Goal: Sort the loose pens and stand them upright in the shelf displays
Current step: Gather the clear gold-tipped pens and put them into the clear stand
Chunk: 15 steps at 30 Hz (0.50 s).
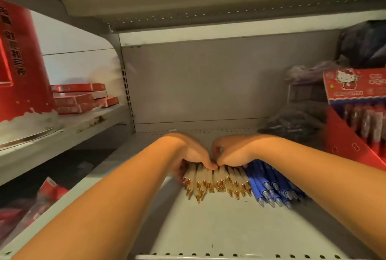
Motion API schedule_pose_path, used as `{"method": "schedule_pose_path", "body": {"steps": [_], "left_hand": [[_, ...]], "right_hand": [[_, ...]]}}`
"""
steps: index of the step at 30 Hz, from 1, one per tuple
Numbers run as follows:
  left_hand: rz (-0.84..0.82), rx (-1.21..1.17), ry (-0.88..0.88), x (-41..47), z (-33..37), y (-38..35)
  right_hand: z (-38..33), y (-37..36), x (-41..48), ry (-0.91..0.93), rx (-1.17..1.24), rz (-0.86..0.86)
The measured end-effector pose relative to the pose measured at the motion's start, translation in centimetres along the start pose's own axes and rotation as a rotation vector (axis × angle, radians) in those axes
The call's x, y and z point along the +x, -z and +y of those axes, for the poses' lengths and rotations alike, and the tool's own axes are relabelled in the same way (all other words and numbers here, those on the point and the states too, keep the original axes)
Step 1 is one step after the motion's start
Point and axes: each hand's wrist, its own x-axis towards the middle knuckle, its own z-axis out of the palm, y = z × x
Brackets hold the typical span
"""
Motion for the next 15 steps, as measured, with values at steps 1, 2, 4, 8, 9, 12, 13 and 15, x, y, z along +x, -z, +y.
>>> {"method": "schedule_pose_path", "body": {"steps": [1, 2, 4, 8, 9, 12, 13, 15], "left_hand": [[0.01, 0.011, -0.022, 0.0, -0.1, 0.0], [0.031, 0.041, -0.047, 0.0, -0.2, -0.1], [0.08, 0.162, -0.112, -0.1, -0.2, -0.4], [0.139, 0.356, -0.2, -0.4, 0.2, -1.2], [0.141, 0.37, -0.205, -0.5, 0.3, -1.4], [0.138, 0.362, -0.216, -0.9, 0.4, -1.6], [0.136, 0.365, -0.219, -1.0, 0.4, -1.6], [0.145, 0.378, -0.22, -1.2, 0.5, -1.7]], "right_hand": [[-0.2, -0.1, 0.0, -0.016, 0.006, 0.001], [-0.4, -0.2, 0.1, -0.028, 0.014, -0.001], [-0.8, -0.4, 0.1, -0.053, 0.036, 0.0], [-1.1, -0.6, 0.0, -0.113, 0.122, 0.056], [-1.1, -0.6, -0.1, -0.125, 0.149, 0.083], [-0.8, -1.1, 0.0, -0.146, 0.241, 0.16], [-0.6, -1.2, -0.1, -0.151, 0.271, 0.18], [-0.2, -1.4, -0.2, -0.153, 0.331, 0.213]]}}
